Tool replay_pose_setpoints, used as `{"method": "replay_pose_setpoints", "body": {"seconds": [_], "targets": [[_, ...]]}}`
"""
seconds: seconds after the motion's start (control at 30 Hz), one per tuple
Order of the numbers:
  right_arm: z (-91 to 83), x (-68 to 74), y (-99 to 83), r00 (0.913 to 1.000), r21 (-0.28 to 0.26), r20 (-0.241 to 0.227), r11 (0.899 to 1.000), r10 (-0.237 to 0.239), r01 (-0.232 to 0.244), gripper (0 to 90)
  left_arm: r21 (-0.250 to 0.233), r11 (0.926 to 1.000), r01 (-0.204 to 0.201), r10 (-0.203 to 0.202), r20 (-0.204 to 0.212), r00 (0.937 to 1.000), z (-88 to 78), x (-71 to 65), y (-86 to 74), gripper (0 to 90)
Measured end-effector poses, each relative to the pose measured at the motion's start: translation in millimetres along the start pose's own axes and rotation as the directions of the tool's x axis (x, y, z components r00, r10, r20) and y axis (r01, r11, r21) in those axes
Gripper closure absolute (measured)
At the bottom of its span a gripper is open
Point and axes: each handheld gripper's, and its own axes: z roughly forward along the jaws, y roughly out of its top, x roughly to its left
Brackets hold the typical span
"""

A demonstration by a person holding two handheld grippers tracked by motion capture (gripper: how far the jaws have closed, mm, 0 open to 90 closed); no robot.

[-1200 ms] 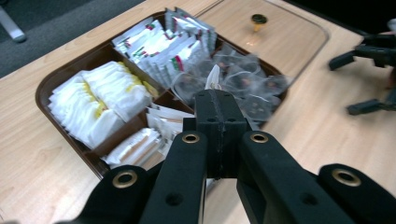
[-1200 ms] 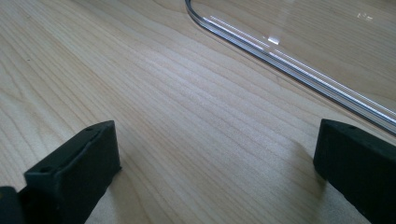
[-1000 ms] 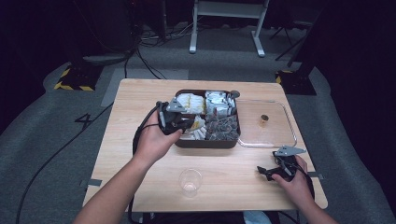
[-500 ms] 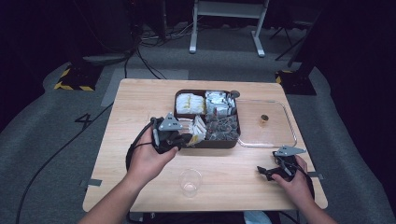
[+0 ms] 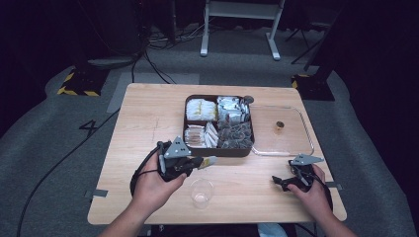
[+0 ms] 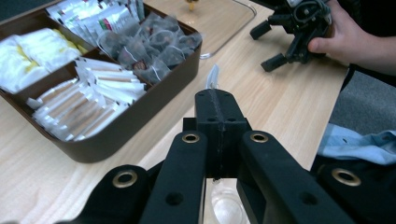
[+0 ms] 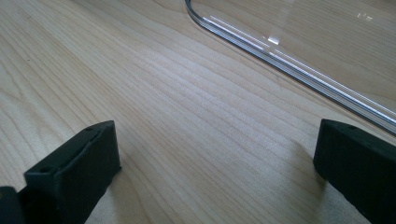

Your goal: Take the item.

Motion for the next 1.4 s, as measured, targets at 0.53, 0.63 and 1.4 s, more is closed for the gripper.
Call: {"method": "replay_pose_setpoints", "body": {"seconds": [0.53,0.63,1.4], "targets": [[0.0,0.0,0.0,1.0,0.0,0.0,1.0,0.0,0.0,0.3,-0.035,0.9993,-0.01,0.011,0.03,0.9995,-3.3,-18.2,-21.8,90.0],[0.0,0.0,0.0,1.0,0.0,0.0,1.0,0.0,0.0,0.3,-0.043,0.999,-0.013,0.014,0.037,0.9992,-4.5,-22.2,-24.2,90.0],[0.6,0.1,0.5,1.0,0.001,0.007,1.0,0.003,-0.003,0.1,0.003,1.0,-0.009,0.009,0.05,0.9987,4.6,-23.9,-40.1,90.0]]}}
